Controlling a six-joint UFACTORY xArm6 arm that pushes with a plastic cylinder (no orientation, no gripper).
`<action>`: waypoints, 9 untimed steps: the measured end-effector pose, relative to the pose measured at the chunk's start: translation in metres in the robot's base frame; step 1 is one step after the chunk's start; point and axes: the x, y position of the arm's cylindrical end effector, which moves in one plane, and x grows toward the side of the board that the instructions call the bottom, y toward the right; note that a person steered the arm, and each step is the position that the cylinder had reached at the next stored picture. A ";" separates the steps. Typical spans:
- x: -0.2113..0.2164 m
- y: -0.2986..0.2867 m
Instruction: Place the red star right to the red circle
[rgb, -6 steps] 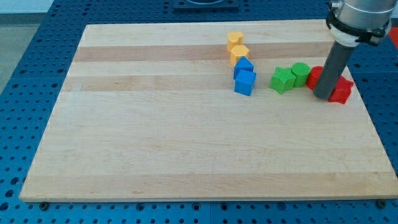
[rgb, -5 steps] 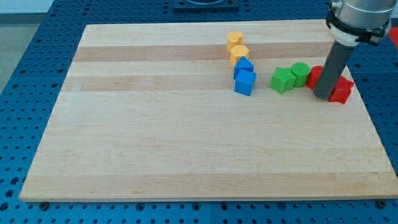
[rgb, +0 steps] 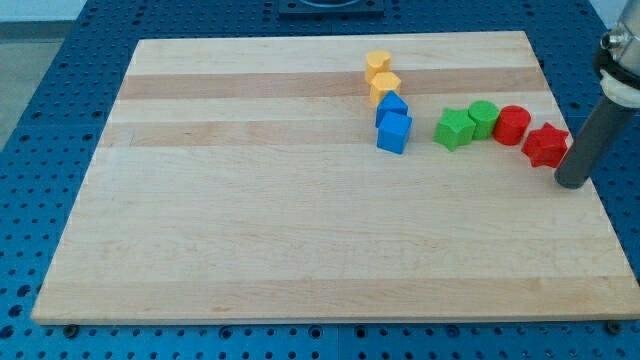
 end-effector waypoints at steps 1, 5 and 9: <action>-0.005 -0.003; -0.013 0.002; -0.072 0.003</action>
